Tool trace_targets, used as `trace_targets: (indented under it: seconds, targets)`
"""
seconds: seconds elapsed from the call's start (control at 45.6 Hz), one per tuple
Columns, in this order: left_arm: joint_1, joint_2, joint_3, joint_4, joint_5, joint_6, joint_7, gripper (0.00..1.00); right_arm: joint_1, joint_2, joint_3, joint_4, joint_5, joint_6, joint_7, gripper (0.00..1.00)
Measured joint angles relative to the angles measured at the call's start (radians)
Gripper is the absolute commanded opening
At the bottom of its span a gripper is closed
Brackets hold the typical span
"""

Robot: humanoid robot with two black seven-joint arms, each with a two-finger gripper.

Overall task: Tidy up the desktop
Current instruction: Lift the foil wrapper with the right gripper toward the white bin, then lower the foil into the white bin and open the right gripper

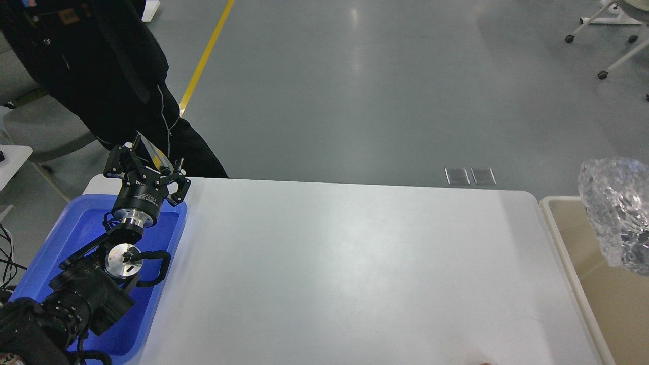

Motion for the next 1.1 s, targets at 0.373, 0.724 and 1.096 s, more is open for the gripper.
trace_targets:
  seconds: [0.373, 0.724, 1.096]
  targets:
    - [0.000, 0.000, 0.000, 0.000, 0.000, 0.000, 0.000, 1.00, -0.258, 0.173, 0.001, -0.267, 0.369, -0.117, -0.006, 0.00]
    - [0.000, 0.000, -0.001, 0.000, 0.000, 0.000, 0.000, 1.00, -0.431, 0.446, 0.004, -0.650, 0.663, -0.138, -0.019, 0.00]
    - [0.000, 0.000, 0.000, 0.000, 0.000, 0.000, 0.000, 1.00, -0.514, 0.739, 0.017, -1.018, 0.862, -0.149, -0.107, 0.00]
